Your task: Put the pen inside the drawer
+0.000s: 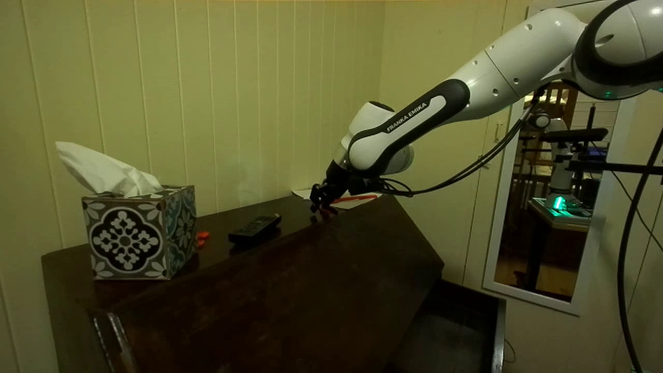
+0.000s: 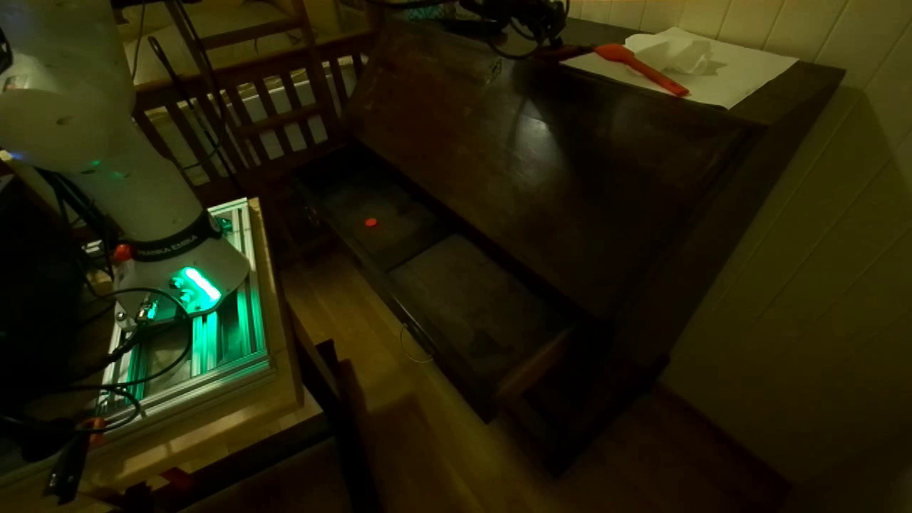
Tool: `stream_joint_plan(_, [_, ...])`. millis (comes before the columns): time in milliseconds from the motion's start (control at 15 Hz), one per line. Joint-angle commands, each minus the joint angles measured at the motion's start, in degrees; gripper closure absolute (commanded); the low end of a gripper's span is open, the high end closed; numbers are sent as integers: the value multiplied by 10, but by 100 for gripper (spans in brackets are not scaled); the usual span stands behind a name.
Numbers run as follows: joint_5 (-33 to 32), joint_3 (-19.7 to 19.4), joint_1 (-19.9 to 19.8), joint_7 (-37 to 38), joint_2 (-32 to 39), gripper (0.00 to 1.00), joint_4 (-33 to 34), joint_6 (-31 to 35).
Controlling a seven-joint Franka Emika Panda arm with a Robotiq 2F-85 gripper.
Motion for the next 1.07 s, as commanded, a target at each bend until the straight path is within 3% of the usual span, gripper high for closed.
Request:
stream_joint_plan(0, [15,-3,1,-13,8,52,14,0])
stream_joint_plan(67, [15,-4,1,-12,7,51,13,-1])
stream_joint_plan(200, [13,-10,2,-5,5,39,10,-4])
stream_joint_plan(333, [9,-16,4,0,3,45,6,-7])
stream_joint_plan(400, [8,-19,5,3,3,43,5,-8])
stream_joint_plan(533, [7,-24,8,8,2,55,2,-13])
stream_joint_plan(667, [7,-25,9,11,0,77,0,-17])
stream_joint_plan(1000, [-4,-37,18,19,-2,91,-3,-20])
